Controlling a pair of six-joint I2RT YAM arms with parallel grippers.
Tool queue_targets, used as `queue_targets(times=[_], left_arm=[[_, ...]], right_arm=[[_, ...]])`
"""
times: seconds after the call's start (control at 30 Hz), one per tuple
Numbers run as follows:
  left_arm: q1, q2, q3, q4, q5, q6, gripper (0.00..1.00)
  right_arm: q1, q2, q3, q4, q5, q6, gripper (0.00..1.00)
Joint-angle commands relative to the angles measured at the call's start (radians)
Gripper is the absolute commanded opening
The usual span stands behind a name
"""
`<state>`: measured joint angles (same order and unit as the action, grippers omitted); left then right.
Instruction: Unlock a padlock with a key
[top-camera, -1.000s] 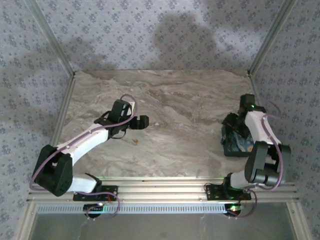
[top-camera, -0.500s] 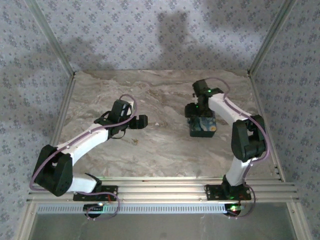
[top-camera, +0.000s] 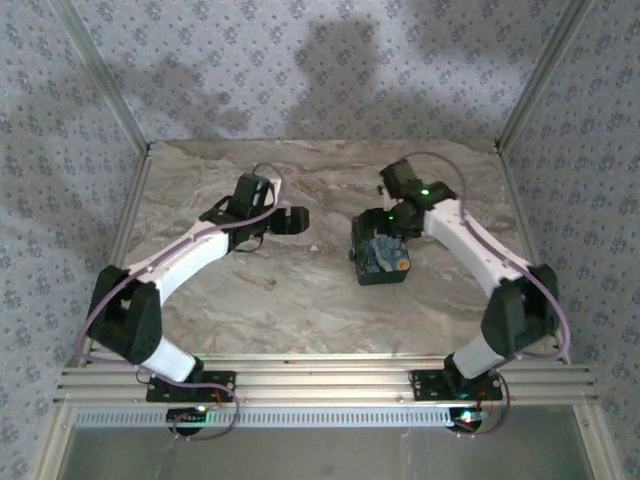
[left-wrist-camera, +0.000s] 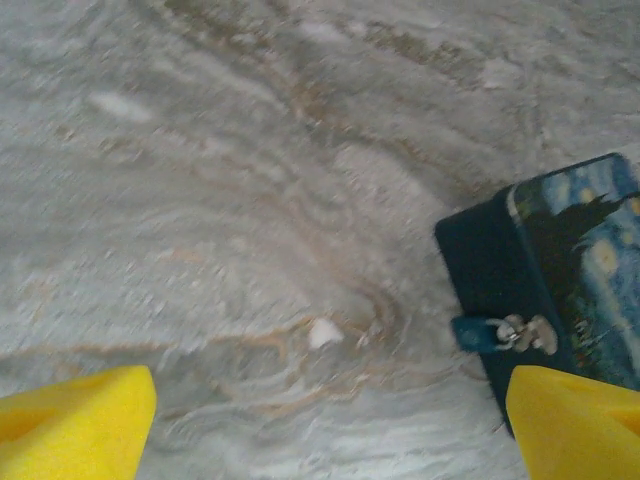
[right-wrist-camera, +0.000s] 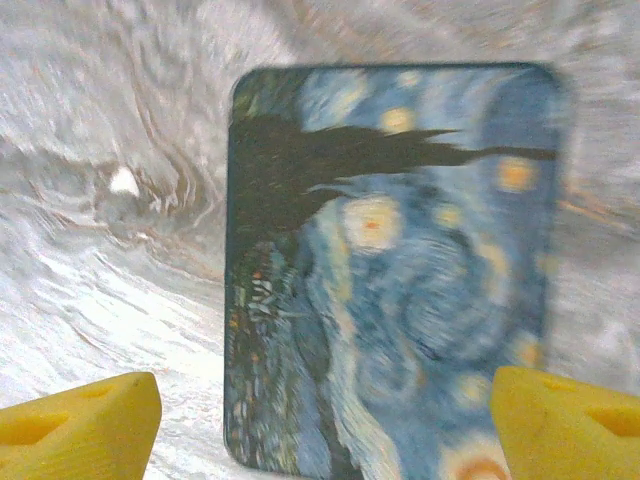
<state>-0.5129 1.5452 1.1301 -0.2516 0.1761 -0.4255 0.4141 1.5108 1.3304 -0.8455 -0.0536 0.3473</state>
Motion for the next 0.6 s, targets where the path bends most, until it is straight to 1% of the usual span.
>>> queue_targets(times=[0.0,0.03,0.07,0.13,0.27,0.4,0.57], left_arm=[[-0.011,0.102,0.148,-0.027,0.114,0.035,0.87],[-0.014,0.14,0.195,-0.041,0.134,0.04,0.86],[-0.019,0.184,0.253,-0.058,0.156,0.045,0.84],[-0.03,0.271,0.363,-0.091,0.19,0.053,0.83],[-0.076,0.462,0.609,-0.174,0.243,0.073,0.8],[-0.134,0.674,0.909,-0.316,0.246,0.134,0.8],[-0.165,0.936,1.283,-0.515,0.245,0.192,0.8]], right_arm=[[-0.1,-0.116,-0.09,-0.062,-0.069,0.168,0.87],[-0.135,-0.146,-0.126,-0.054,-0.113,0.206,0.87],[-0.172,-0.184,-0.204,-0.035,-0.165,0.243,0.87],[-0.219,-0.252,-0.311,0.015,-0.236,0.301,0.86],[-0.246,-0.353,-0.485,0.09,-0.271,0.398,0.85],[-0.254,-0.372,-0.578,0.184,-0.347,0.451,0.85],[-0.255,-0.332,-0.62,0.28,-0.396,0.479,0.84]])
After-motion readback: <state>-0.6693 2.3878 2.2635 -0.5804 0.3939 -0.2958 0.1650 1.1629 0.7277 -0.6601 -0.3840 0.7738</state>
